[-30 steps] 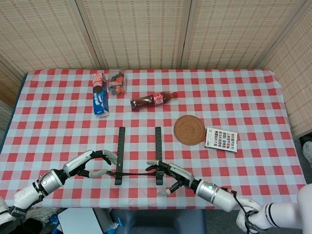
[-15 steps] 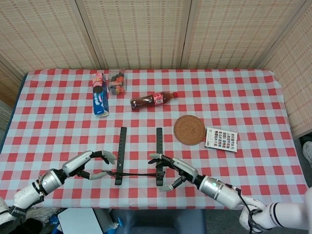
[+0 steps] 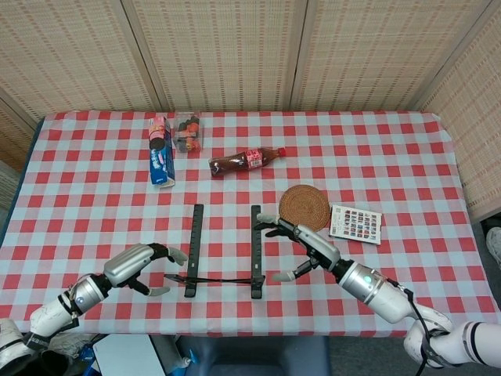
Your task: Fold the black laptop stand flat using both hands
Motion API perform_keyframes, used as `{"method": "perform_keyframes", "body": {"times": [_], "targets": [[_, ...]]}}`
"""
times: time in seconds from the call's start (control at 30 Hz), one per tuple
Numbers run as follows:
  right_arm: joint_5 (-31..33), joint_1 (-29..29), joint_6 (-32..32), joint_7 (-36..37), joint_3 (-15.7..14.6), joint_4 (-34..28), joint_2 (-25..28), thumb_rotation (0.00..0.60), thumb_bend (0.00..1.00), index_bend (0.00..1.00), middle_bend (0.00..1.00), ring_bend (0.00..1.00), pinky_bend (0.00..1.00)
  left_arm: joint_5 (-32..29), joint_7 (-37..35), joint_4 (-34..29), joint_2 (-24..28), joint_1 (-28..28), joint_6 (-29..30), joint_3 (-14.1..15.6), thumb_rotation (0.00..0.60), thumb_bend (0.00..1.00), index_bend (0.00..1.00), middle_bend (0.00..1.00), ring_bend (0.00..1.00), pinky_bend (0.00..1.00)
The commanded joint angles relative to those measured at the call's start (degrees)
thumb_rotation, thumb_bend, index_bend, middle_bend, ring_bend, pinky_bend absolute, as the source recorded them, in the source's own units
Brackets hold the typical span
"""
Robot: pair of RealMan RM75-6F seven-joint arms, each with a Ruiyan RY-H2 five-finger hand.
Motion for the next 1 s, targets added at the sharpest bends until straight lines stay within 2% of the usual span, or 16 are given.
{"method": "perform_keyframes", "body": {"times": [0.03,0.43,0.6,1.0], "targets": [[0.5,-0.4,0.3,-0.2,0.4,-0.2,0.6,0.600,0.09,0.09,0.17,0.05,0.14,-2.6,5.0,0.8,-2.8,1.0,-1.6,-1.1,0.600,0.24,0.28,0.34,0.32,0.26],[0.5,-2.0,0.6,0.6,0.3,0.1,1.1,0.600,0.09,0.09,0.17,0.05,0.14,-6.7,13.0,2.7,-8.1,2.2,-3.8,-2.7,0.599,0.24,0.39,0.34,0.32,0.26],[0.4,-2.3,0.3,0.6,0.4,0.3,0.8,0.600,0.09,0.09,0.17,0.05,0.14,-8.4,15.5,2.6,-9.8,2.6,-4.7,-3.3,0.538,0.24,0.41,0.34,0.32,0.26],[0.2,-2.9,-0.1,0.9,0.4,0.9,0.3,0.600,0.09,0.09,0.17,0.05,0.14,-10.4,17.4,2.4,-11.2,2.7,-6.5,-4.3,0.504,0.25,0.46,0.34,0.32,0.26]]}}
